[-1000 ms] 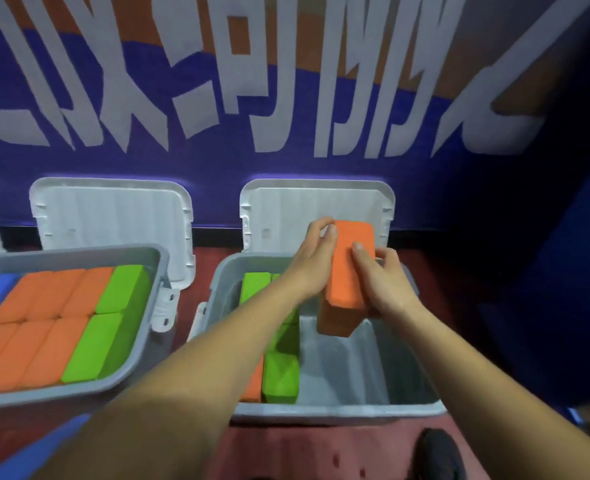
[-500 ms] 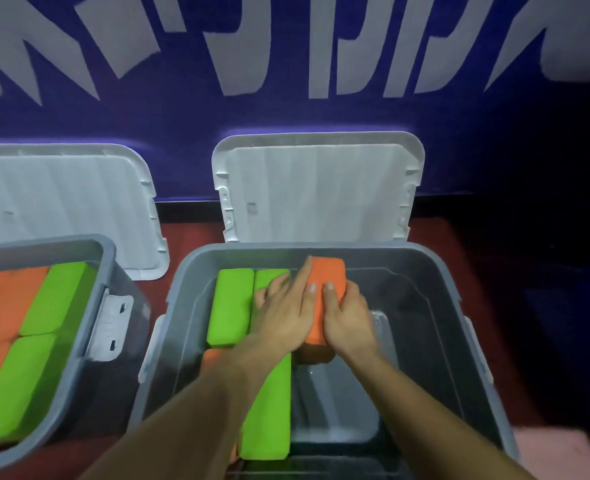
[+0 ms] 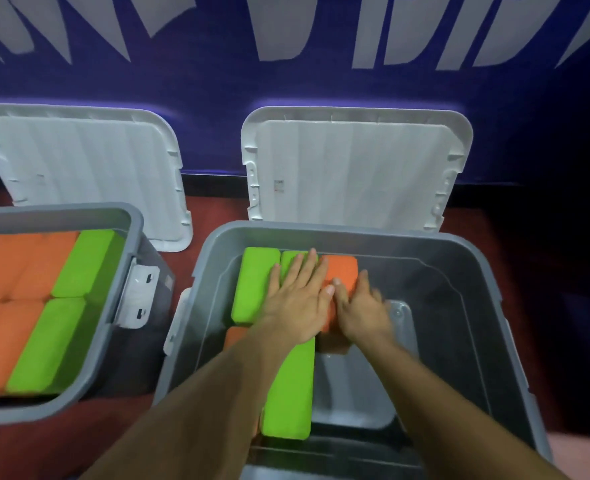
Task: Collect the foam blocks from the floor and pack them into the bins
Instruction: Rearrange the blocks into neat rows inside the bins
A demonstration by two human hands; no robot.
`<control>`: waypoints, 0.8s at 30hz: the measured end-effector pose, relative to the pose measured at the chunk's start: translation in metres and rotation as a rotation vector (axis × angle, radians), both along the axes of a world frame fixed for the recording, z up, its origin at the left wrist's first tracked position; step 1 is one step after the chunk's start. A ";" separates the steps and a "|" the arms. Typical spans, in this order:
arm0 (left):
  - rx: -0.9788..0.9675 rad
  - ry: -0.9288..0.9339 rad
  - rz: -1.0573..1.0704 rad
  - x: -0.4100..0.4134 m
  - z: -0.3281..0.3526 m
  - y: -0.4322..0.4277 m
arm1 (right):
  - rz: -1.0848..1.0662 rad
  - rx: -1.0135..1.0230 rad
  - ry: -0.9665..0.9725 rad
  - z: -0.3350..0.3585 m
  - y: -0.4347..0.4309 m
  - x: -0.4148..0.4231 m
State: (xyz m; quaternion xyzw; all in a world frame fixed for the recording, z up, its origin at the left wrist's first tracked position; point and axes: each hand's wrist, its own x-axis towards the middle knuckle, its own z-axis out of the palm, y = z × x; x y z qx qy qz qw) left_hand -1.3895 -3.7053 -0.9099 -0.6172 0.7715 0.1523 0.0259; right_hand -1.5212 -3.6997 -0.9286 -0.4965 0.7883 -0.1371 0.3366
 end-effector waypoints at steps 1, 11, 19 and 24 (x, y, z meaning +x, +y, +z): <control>-0.019 0.021 0.023 0.005 0.011 0.007 | 0.018 -0.042 0.071 0.012 0.005 0.004; -0.176 0.030 0.261 0.117 0.102 0.145 | 0.308 -0.251 -0.090 0.111 0.111 0.110; -0.178 -0.039 0.493 0.227 0.143 0.268 | 0.538 -0.144 -0.131 0.120 0.236 0.216; -0.185 -0.035 0.614 0.271 0.147 0.334 | 0.616 -0.057 -0.162 0.125 0.277 0.250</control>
